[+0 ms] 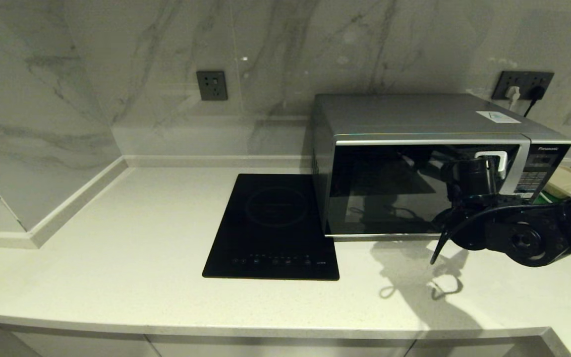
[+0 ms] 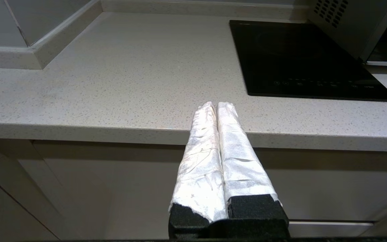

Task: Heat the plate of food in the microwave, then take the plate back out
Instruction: Open the microwave oven

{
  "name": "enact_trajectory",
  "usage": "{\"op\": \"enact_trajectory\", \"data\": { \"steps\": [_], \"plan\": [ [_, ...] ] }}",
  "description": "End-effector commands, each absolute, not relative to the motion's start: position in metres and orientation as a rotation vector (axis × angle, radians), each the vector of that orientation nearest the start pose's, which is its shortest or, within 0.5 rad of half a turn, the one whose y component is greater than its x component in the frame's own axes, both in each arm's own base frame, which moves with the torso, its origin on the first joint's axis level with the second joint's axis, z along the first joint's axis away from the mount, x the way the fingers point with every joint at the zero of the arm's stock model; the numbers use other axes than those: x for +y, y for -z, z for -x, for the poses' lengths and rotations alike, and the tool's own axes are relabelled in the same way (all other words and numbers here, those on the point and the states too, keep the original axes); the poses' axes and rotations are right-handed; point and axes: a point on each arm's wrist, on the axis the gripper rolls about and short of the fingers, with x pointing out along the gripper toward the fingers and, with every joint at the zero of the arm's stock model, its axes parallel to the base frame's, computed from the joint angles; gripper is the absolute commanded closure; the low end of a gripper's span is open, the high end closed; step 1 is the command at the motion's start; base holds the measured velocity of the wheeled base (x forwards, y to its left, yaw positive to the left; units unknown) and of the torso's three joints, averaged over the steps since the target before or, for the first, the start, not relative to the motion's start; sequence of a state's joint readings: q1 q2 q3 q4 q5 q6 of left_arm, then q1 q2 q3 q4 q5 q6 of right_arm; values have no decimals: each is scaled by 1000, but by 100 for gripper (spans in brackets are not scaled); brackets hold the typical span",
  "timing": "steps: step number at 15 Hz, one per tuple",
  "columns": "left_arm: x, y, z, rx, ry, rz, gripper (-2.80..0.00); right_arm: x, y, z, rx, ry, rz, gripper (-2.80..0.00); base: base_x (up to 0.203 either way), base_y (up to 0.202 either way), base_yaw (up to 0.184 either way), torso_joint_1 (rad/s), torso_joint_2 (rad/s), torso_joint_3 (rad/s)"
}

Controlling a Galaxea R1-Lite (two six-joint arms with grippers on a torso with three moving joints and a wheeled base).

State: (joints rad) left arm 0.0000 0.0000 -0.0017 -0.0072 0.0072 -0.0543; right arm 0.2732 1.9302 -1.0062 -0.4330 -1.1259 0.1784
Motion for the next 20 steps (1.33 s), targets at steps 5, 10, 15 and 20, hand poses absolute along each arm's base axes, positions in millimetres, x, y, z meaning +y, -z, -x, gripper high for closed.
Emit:
{"op": "enact_trajectory", "data": {
  "steps": [5,10,15,20],
  "plan": [
    [0,-77,23,-9,-7,55,0,67,-129,-361,316,910,140,-280,0,0,0,0,0,0],
    [0,-77,23,-9,-7,55,0,53,-130,-378,295,956,110,-280,0,0,0,0,0,0],
    [0,-77,23,-9,-7,55,0,39,-130,-384,288,995,90,-280,0,0,0,0,0,0],
    [0,-77,23,-9,-7,55,0,29,-131,-386,284,1020,78,-280,0,0,0,0,0,0]
  ]
}}
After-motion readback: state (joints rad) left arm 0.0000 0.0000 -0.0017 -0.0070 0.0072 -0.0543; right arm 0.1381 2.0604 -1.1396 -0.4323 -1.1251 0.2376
